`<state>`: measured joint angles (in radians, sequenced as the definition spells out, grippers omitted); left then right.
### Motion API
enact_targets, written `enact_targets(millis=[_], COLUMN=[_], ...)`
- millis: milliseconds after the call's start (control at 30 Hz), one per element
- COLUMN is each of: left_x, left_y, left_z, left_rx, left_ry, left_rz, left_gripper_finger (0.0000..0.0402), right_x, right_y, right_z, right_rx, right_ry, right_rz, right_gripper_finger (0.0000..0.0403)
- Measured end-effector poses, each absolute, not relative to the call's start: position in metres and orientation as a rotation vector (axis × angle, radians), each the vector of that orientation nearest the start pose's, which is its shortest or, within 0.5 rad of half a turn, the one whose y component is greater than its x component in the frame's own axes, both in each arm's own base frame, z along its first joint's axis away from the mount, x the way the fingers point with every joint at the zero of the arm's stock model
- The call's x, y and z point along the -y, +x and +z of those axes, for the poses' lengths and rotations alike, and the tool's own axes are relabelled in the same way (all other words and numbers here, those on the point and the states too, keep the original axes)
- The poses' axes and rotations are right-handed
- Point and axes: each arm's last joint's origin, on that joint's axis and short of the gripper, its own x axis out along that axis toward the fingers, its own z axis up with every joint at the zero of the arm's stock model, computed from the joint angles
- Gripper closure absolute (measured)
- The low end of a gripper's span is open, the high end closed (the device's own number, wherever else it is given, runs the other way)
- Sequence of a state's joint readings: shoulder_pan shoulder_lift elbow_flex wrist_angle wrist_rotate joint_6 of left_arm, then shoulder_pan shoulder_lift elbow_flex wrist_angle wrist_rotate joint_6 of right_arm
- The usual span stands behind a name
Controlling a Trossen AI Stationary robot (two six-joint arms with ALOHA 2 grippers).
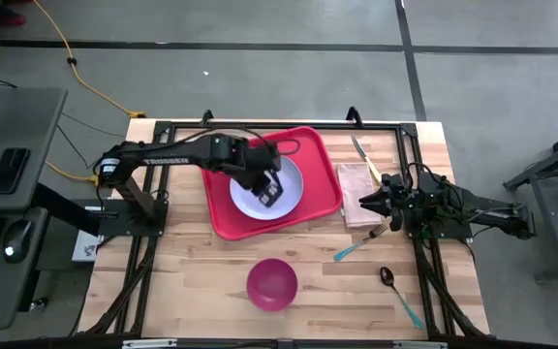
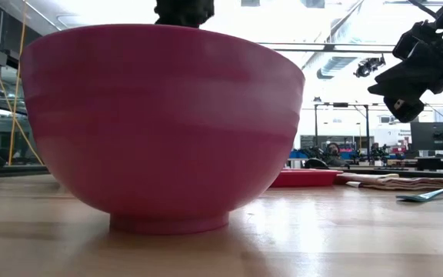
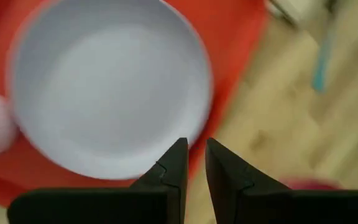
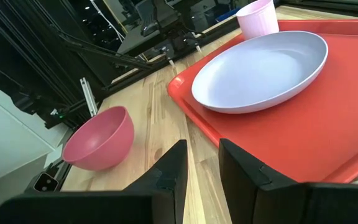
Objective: Set up tray
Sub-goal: Stack the pink bowl on the purple plate
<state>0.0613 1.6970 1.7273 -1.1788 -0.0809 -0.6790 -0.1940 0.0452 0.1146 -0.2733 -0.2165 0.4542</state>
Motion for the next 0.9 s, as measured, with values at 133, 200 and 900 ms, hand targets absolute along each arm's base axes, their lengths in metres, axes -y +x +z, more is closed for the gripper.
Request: enact_targets(millis=[133, 200, 900], left_x=[0.007, 0.021, 0.100], left_y=[0.335, 0.335, 0.340], left_z=[0.344, 0.344, 0.330], left_rx=[-1.131, -1.144, -1.163], left_ry=[-0.525, -0.486, -0.339], left_rz=[0.316, 0.253, 0.059], left_gripper_finger=[0.0317, 0.0316, 0.0316], right_x=[0.011, 0.011, 0.011], right_y=[0.090, 0.090, 0.090], right_z=[0.173, 0.173, 0.173], right_rx=[-0.202, -0.202, -0.205], right_ry=[0.488, 0.487, 0.487], right_rz=[-0.023, -0.023, -0.007], right_gripper_finger=[0.0332, 0.0332, 0.0332])
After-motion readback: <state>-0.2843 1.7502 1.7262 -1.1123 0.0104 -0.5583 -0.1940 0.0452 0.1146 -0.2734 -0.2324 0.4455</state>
